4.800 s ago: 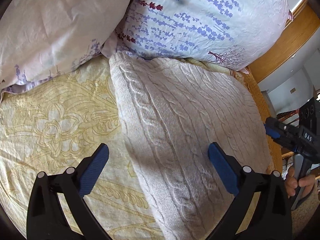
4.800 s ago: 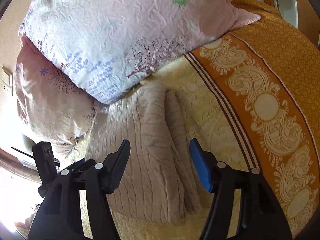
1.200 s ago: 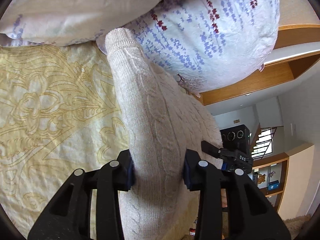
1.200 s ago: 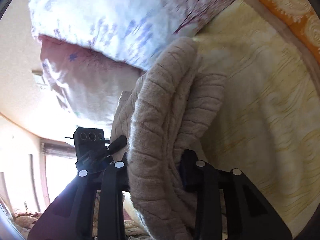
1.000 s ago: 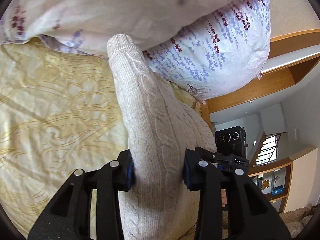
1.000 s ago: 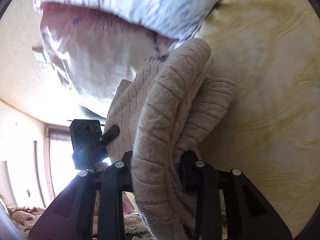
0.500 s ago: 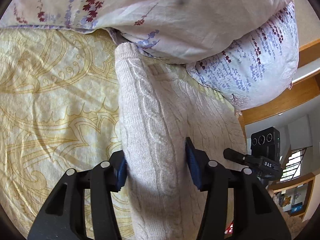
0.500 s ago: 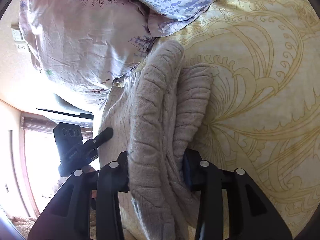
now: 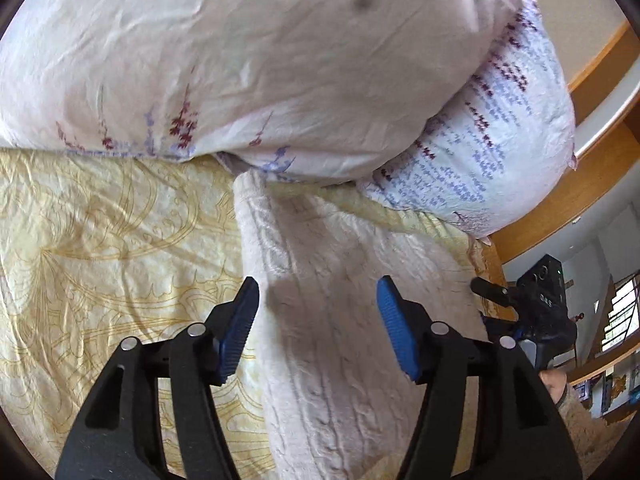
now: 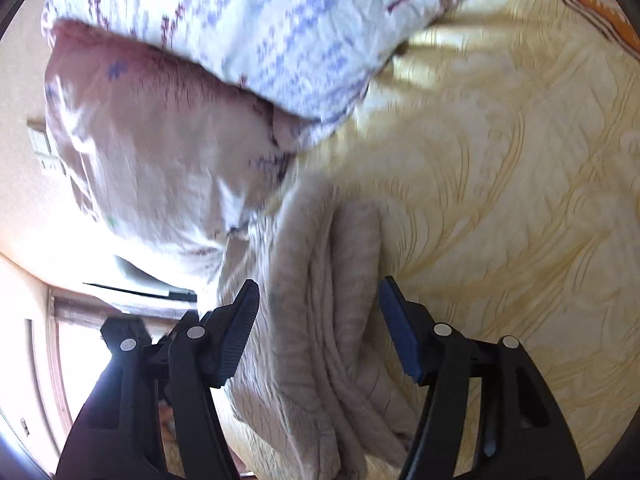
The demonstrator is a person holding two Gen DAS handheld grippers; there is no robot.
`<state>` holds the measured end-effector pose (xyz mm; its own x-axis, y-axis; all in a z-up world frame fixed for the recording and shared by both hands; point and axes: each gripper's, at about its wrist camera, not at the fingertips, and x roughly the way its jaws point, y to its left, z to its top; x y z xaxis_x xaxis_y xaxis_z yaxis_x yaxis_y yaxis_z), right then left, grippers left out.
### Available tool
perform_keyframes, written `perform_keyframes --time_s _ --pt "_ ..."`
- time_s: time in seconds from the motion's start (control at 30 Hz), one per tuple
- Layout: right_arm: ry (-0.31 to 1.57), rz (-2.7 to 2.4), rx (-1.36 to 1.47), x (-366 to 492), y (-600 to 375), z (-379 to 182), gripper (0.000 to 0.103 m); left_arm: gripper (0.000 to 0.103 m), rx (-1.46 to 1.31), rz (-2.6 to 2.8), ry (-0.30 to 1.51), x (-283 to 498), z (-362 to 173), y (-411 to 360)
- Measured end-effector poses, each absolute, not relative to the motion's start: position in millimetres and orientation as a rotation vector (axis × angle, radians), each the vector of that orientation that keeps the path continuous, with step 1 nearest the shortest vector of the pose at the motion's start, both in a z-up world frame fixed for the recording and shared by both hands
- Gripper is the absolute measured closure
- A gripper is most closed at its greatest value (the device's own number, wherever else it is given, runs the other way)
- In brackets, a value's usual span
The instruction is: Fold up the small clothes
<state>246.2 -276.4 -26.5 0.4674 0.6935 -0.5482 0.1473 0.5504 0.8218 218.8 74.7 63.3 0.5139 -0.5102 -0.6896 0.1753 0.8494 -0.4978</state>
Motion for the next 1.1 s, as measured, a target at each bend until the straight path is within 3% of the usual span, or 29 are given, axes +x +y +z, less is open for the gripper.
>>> perform_keyframes --time_s 0.13,0.23,0.27,0.3,0.47,0.57,0.63,0.73,0.8,0.9,1.1 --pt "1.066 0.420 0.917 263 -273 -23 0.042 0.034 -0.284 -0.476 0.943 212 74 43" --pt "1.097 0.435 0.874 275 -258 -23 0.061 0.034 -0.242 -0.488 0.972 213 67 27" --pt "1.122 0.438 0.843 278 -251 -25 0.077 0.034 -0.231 -0.486 0.977 214 64 25" --pt "1.121 0.423 0.810 277 -248 -24 0.081 0.034 -0.223 -0.487 0.984 216 61 23" --pt "1.109 0.336 0.776 274 -257 -24 0.089 0.046 -0.214 -0.507 1.049 232 44 19" --pt "1.134 0.304 0.773 274 -258 -34 0.089 0.058 -0.190 -0.493 1.064 241 32 16" --pt "1.141 0.306 0.767 276 -259 -33 0.088 0.058 -0.158 -0.489 1.055 242 29 11" --pt "1.132 0.328 0.755 267 -264 -20 0.073 0.047 -0.212 -0.513 1.022 235 39 17" --pt "1.102 0.341 0.729 253 -269 -9 0.050 0.030 -0.234 -0.511 0.965 221 48 31" --pt "1.078 0.364 0.675 232 -269 4 0.049 0.020 -0.188 -0.474 0.876 191 55 55" --pt "1.064 0.394 0.640 192 -269 12 0.048 0.021 -0.061 -0.437 0.784 116 56 80"
